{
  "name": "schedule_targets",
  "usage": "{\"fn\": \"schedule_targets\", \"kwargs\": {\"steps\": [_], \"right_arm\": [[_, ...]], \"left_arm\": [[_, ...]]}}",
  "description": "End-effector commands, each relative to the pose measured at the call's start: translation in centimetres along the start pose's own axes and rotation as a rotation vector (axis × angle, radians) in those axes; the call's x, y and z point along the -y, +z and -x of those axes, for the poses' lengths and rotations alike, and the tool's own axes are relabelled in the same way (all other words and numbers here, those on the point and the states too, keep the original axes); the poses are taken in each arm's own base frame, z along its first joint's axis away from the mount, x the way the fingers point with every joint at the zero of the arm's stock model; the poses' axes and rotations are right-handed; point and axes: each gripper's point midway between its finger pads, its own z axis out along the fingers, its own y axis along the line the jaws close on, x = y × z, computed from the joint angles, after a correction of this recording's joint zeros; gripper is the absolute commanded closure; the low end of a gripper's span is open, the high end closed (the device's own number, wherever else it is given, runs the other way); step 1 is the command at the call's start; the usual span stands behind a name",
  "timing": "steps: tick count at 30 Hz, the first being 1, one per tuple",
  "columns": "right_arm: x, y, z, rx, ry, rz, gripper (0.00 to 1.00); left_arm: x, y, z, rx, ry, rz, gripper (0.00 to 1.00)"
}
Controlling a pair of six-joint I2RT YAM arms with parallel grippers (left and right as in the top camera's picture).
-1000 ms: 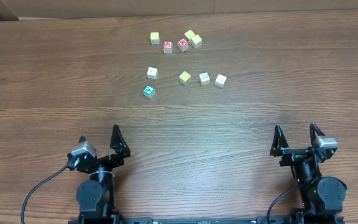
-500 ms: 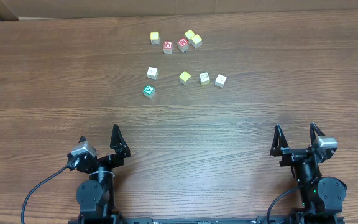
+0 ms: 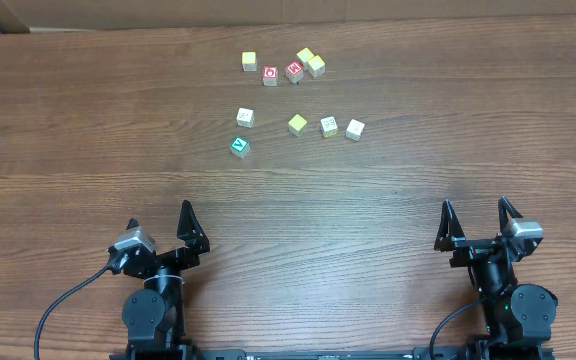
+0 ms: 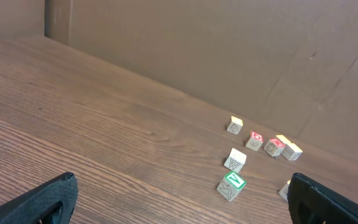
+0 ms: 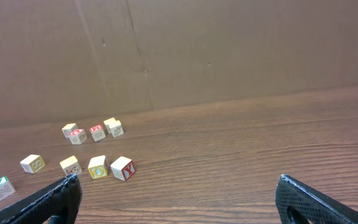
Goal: Flip 5 blocks
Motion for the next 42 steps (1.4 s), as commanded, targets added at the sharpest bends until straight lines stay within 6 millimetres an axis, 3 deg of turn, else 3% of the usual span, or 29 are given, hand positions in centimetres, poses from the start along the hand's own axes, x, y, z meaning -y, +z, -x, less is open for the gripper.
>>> {"fn": "schedule_targets", "kwargs": {"steps": [1, 42], "right_arm": [[0.02, 0.02, -0.22, 0.002, -0.007, 0.003, 0.0], [0.02, 0.02, -0.22, 0.002, -0.007, 0.003, 0.0]], "left_arm": [[0.28, -0.04, -0.04, 0.001, 0.022, -0.016, 0.0], [0.81, -0.06, 0.22, 0.01, 0.019, -0.045, 0.0]]}}
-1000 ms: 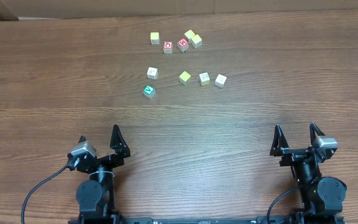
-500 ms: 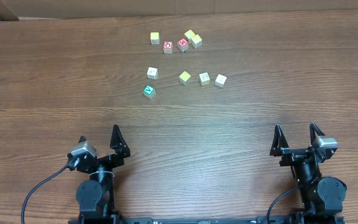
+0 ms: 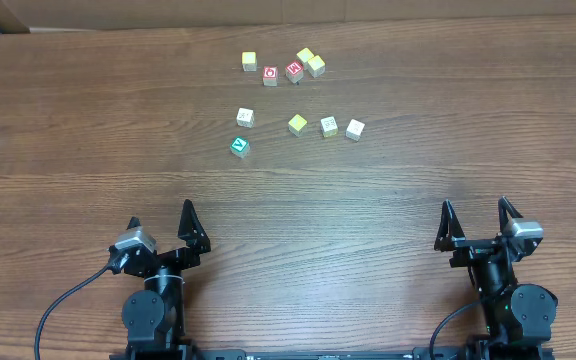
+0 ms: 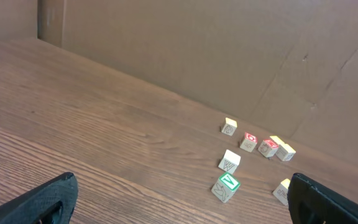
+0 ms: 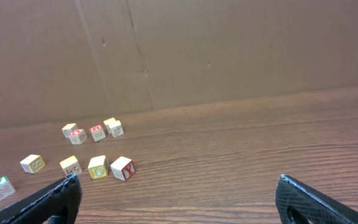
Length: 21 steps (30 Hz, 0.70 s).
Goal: Flip 5 blocks
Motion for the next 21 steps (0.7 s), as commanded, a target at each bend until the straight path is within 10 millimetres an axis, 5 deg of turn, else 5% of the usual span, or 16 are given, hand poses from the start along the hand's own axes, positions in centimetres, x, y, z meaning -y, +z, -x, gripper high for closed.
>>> {"fn": "schedule_targets", "kwargs": {"steps": [1, 12, 21], "right_arm": [[0.0, 0.0, -0.2, 0.002, -0.007, 0.004, 0.0], [0.0, 0.0, -0.2, 0.002, -0.007, 0.004, 0.0], [0.0, 0.0, -0.2, 0.002, -0.007, 0.004, 0.0]], "left_arm": [[0.4, 0.0, 0.0, 0.004, 0.021, -0.024, 0.0], [2.4, -1.0, 1.3, -0.049, 0.02, -0.102, 0.0], [4.0, -3.9, 5.9, -0.068, 0.028, -0.111, 0.0]]}}
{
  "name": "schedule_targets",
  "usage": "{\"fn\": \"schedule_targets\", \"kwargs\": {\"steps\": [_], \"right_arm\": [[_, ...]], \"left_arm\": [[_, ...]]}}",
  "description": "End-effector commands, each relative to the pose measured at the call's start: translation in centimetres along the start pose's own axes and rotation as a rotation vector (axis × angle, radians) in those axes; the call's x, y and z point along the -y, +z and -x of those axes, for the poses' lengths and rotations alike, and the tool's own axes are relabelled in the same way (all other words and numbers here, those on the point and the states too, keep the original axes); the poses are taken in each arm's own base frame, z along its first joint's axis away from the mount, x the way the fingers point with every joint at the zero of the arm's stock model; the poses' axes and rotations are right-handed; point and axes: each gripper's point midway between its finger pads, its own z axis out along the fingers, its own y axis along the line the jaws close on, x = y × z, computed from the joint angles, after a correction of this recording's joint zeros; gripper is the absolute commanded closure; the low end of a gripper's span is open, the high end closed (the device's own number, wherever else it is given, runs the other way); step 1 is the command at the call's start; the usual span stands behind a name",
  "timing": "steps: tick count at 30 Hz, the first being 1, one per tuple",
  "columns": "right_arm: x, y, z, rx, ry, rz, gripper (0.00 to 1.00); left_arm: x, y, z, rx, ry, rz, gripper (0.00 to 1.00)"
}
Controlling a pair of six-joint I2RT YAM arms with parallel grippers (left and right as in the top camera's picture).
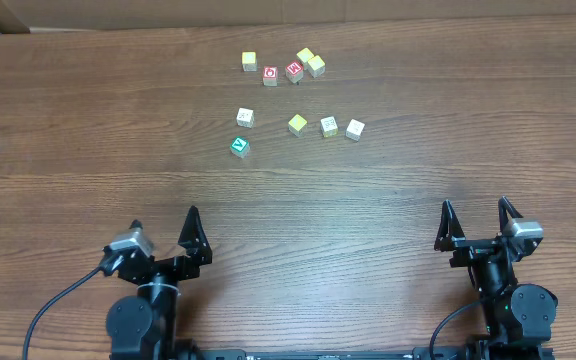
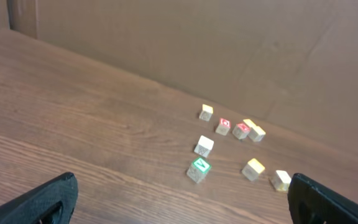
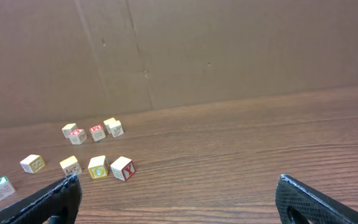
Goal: Flip 5 blocks
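Ten small letter blocks lie at the far middle of the table. One far cluster includes a red block [image 1: 270,75]. Nearer is a row with a green-topped block [image 1: 239,146] [image 2: 198,169], a white block [image 1: 245,117] and a yellow block [image 1: 297,124]. The right wrist view shows the row's right end, a red-lettered block [image 3: 122,168]. My left gripper [image 1: 163,220] [image 2: 179,205] is open and empty near the front edge, far short of the blocks. My right gripper [image 1: 475,210] [image 3: 179,202] is open and empty at the front right.
The wooden table [image 1: 88,130] stretches between the grippers and the blocks. A brown cardboard wall [image 3: 229,43] stands along the far edge. A cable [image 1: 58,305] runs from the left arm's base toward the front.
My left gripper has turned a little to the right, so the blocks sit nearer the middle of the left wrist view. The right arm and the blocks have not moved.
Both grippers stood open and empty at the front edge, with all blocks untouched at the far middle. The left wrist view shifted slightly at the second moment and further by now. The blocks lie as they did at the start.
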Motion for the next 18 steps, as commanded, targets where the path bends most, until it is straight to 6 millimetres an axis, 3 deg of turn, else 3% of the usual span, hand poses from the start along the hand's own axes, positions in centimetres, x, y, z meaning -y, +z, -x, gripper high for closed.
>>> {"fn": "schedule_targets", "kwargs": {"steps": [1, 5, 11, 18], "right_arm": [[0.0, 0.0, -0.2, 0.001, -0.007, 0.003, 0.0], [0.0, 0.0, -0.2, 0.001, -0.007, 0.003, 0.0], [0.0, 0.0, -0.2, 0.001, -0.007, 0.003, 0.0], [0.0, 0.0, -0.2, 0.001, -0.007, 0.003, 0.0]], "left_arm": [[1.7, -1.9, 3.1, 0.029, 0.025, -0.043, 0.0], [3.4, -3.5, 4.6, -0.027, 0.026, -0.092, 0.0], [5.3, -5.4, 8.8, -0.105, 0.026, -0.085, 0.0], [9.3, -4.5, 13.4, -0.356, 0.158, -0.146, 0.01]]}}
